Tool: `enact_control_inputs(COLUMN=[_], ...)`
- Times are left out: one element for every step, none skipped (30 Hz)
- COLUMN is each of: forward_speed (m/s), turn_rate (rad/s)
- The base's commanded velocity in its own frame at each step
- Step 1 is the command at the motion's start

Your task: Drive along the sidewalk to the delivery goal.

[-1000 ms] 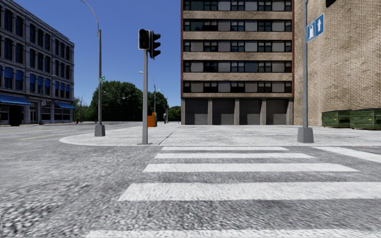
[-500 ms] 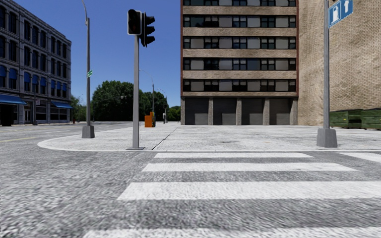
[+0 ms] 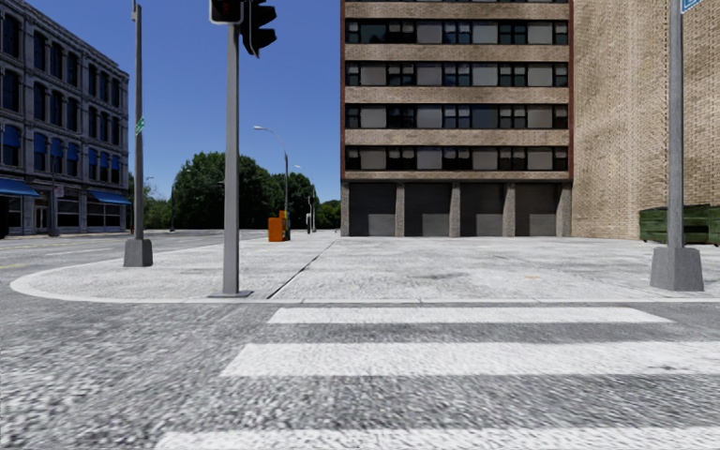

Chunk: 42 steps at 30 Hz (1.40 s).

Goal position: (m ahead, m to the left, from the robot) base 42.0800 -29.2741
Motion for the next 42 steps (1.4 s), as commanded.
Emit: enact_control_inputs(forward_speed=[2.0,2.0,2.0,2.0,2.0,2.0,2.0,2.0,2.0,2.0,2.0,2.0,2.0,2.0,2.0,2.0,2.0,2.0,2.0,2.0,2.0,2.0,2.0,2.0,2.0,2.0,2.0,2.0,2.0,2.0,2.0,2.0,2.0,2.0,2.0,2.0,2.0,1.97,1.97,1.84,1.68,1.59], turn_rate=[0.0,0.0,0.0,0.0,0.0,0.0,0.0,0.0,0.0,0.0,0.0,0.0,0.0,0.0,0.0,0.0,0.0,0.0,0.0,0.0,0.0,0.0,0.0,0.0,0.0,0.0,0.0,0.0,0.0,0.0,0.0,0.0,0.0,0.0,0.0,0.0,0.0,0.0,0.0,0.0,0.0,0.0])
